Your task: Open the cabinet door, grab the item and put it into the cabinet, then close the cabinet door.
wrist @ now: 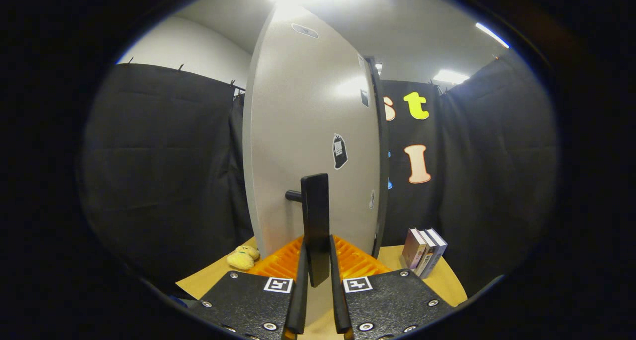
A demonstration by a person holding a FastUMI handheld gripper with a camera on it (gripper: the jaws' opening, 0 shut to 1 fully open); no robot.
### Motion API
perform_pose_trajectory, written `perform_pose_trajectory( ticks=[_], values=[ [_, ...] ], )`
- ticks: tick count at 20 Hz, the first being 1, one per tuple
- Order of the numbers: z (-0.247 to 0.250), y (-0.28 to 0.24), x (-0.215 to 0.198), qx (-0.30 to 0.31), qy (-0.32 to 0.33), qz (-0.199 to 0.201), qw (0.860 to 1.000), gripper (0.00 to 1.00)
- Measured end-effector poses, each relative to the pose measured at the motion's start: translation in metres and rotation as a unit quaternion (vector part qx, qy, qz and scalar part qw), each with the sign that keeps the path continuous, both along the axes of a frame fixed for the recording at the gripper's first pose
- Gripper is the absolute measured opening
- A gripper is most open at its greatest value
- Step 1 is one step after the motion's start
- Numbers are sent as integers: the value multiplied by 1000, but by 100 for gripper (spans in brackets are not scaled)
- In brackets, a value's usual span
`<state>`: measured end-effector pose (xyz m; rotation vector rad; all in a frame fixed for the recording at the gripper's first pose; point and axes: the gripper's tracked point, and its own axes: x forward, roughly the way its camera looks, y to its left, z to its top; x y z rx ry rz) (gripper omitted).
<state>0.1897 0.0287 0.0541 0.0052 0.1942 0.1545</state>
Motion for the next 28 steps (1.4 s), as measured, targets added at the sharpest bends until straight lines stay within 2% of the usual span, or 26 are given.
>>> perform_pose_trajectory(
  ticks=[7, 13, 17, 20, 23, 26, 28],
  values=[
    [-12, -17, -7, 12, 20, -16, 1000, 21],
    [-13, -40, -11, 25, 19, -51, 998, 20],
    [-11, -64, -11, 7, 7, -93, 996, 21],
    [-8, -83, -17, -1, 3, -128, 992, 14],
    [-6, -101, -24, 3, -1, -159, 987, 13],
    [13, -112, -34, 12, -28, -183, 983, 13],
    [40, -107, -44, 21, -73, -182, 980, 13]
  ],
)
